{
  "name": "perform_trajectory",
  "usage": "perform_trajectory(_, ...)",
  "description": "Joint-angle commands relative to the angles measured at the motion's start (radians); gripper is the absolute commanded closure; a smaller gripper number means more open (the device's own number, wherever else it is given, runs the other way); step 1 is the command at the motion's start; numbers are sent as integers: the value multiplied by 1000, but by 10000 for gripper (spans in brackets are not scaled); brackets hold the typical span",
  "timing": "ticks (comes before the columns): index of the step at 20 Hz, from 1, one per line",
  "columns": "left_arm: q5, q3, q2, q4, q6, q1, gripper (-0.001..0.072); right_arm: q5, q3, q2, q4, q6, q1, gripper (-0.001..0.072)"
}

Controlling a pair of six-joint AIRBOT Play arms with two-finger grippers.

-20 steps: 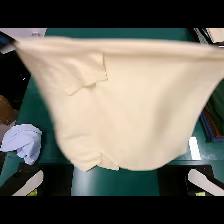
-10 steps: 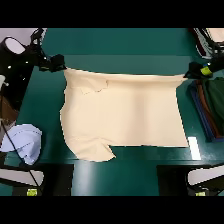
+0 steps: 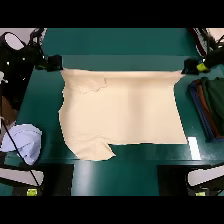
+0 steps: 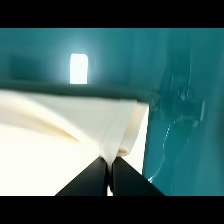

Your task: Fold the shirts.

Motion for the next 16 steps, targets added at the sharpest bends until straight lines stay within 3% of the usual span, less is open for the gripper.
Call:
perform_trajectory(1,5,-214,73,46,2,-19,685,-85,-245,97,-21,-3,2,698)
perform_trajectory(6,86,-425,71,-53,16,-34,681,-127,-399,148,-17,-3,2,696)
perform_trajectory(7,86,-427,71,-54,16,-34,437,-110,-396,149,-11,-2,2,669)
perform_trajectory(8,72,-426,77,-56,6,-31,111,-89,-386,149,15,-2,2,441)
perform_trajectory(9,43,-426,93,-48,-10,-31,116,-54,-367,149,58,-3,-3,301)
perform_trajectory(10,12,-428,119,-37,-6,-31,179,-12,-349,155,91,-9,-15,301)
perform_trajectory(12,-27,-489,215,7,8,-31,181,32,-372,212,143,-43,-35,302)
perform_trajectory(16,-77,-819,498,10,-30,-33,181,24,-548,409,166,-49,-65,302)
